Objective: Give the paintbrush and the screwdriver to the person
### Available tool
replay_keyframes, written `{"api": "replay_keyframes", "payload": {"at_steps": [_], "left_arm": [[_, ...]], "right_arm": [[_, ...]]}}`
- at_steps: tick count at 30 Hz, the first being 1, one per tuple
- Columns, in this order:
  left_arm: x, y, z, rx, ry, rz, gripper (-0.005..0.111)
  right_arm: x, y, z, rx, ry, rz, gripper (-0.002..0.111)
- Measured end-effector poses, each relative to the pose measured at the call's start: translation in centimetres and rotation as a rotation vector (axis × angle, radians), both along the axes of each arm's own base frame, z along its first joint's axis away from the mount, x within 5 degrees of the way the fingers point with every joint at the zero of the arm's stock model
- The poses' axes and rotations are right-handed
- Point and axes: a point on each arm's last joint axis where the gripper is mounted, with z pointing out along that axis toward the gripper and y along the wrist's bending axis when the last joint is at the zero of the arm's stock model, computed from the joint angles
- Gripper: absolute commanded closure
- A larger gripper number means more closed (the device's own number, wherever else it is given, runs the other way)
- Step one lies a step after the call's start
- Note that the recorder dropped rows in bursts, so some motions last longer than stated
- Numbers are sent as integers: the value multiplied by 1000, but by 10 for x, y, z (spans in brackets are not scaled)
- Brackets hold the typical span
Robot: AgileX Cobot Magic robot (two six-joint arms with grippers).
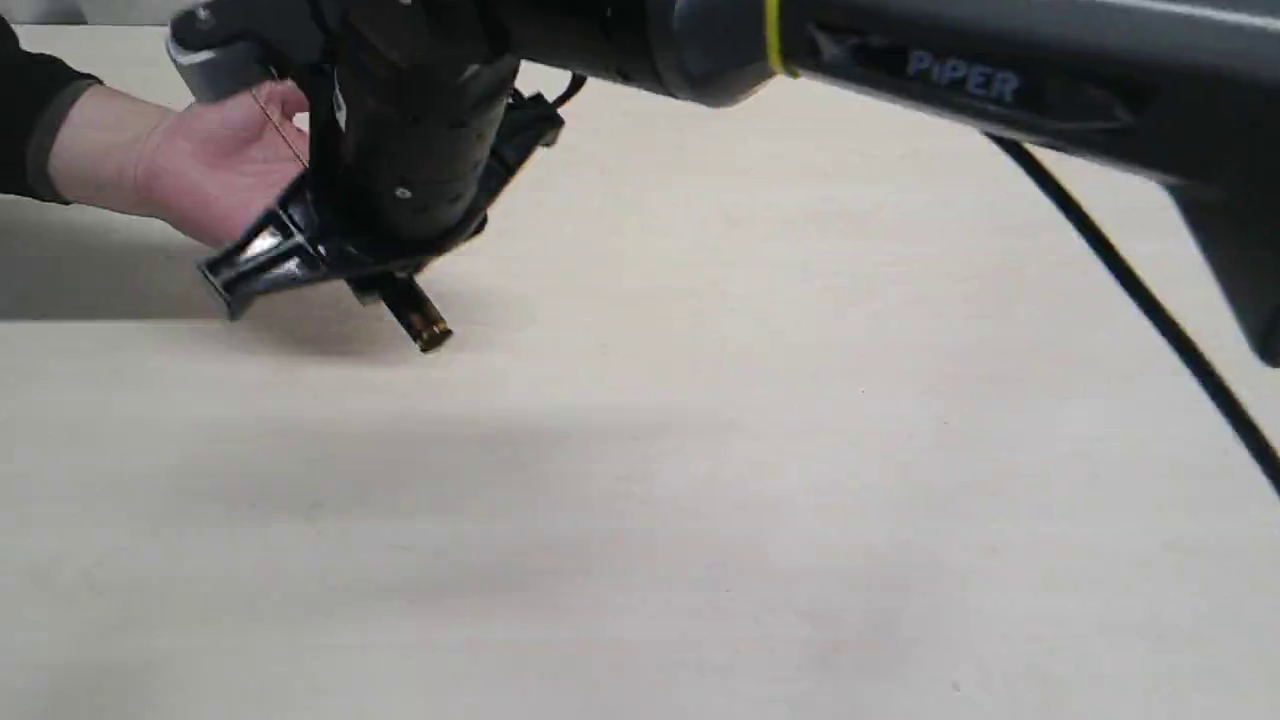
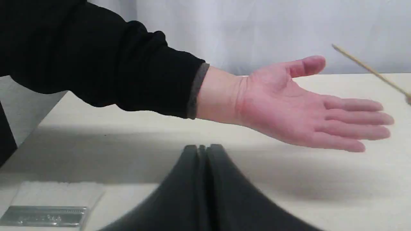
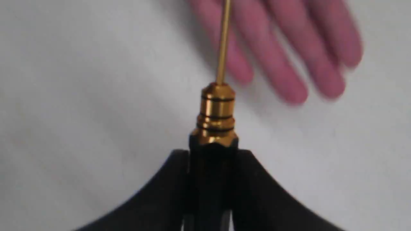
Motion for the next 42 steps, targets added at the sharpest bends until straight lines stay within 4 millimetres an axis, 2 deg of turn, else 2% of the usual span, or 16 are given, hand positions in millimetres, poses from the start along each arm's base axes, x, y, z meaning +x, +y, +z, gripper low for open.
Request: {"api": "replay_keyframes", "payload": {"at_steps": [5,9,15,17,21,24,28,31,37,42], "left_arm": [[0,0,0,0,0,0,107],[0,0,0,0,0,0,107],[0,0,0,0,0,0,107],[0,0,0,0,0,0,107],[0,0,0,0,0,0,107],[0,0,0,0,0,0,107],[0,0,0,0,0,0,107],[0,0,0,0,0,0,107],[0,0,0,0,0,0,107],[0,0,0,0,0,0,107]], "right_arm": [[9,12,9,143,-133,31,104],[19,21,-8,182,-170,35,101],[34,23,-48,121,-149,30,65],[35,23,-54,113,-145,29,59],[38,21,-55,111,-145,25,60],[37,21,-53,109,-146,25,75],[36,17,-40,115,-152,20,104],[33,13,-19,145,-178,19,104],[19,-3,40,256,-282,32,104],[-5,-28,68,337,-354,47,104]]}}
